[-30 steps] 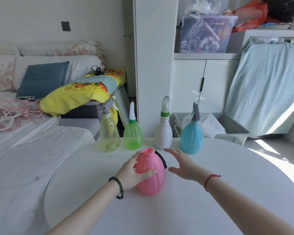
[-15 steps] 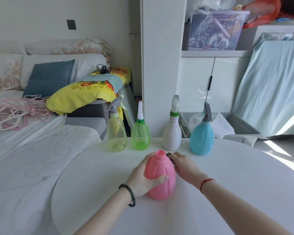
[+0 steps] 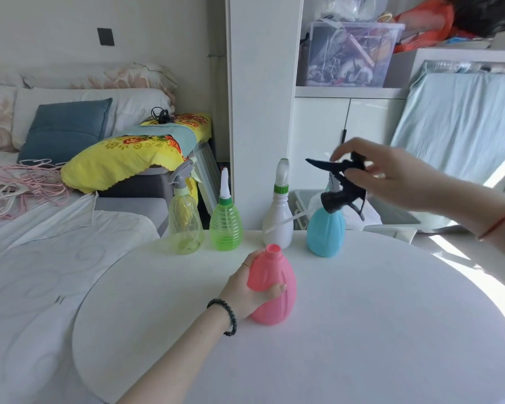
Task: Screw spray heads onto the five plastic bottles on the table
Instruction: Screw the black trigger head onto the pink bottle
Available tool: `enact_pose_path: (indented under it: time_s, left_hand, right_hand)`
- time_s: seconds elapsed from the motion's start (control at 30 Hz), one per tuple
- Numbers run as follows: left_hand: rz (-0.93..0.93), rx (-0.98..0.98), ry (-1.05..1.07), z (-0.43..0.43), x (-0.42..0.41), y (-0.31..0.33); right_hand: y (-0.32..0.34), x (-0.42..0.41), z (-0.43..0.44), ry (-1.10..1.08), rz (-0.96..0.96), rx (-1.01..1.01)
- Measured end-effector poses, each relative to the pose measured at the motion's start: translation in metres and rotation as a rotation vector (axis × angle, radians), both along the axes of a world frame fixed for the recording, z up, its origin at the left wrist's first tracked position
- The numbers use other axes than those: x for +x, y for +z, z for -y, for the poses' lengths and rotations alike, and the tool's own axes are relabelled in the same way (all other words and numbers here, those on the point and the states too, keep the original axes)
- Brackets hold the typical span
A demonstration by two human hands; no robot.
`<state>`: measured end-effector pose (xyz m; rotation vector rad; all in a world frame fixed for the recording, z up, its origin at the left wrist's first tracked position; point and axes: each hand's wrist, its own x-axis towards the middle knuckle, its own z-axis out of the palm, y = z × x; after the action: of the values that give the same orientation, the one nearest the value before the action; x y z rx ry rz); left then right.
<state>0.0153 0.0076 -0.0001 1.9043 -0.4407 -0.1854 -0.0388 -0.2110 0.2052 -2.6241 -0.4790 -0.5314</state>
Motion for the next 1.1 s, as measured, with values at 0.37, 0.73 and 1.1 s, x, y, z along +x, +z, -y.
enact_pose_path:
  time_s: [0.37,0.73,1.1]
  left_hand:
    - [-0.028,-0.028,0.008,0.005,0.001,-0.004]
    - [-0.03,-0.033,0.011,0.005,0.002,-0.004]
    - [-0.04,-0.033,-0.003,0.005,0.002,-0.004]
  right_hand:
    - [0.025,0.006,-0.026,0.052,-0.054,-0.26]
    - [0.001,0.023,-0.051,0.111,-0.088,-0.296]
    - [-0.051,0.055,-0.088,0.156,-0.344,-0.367]
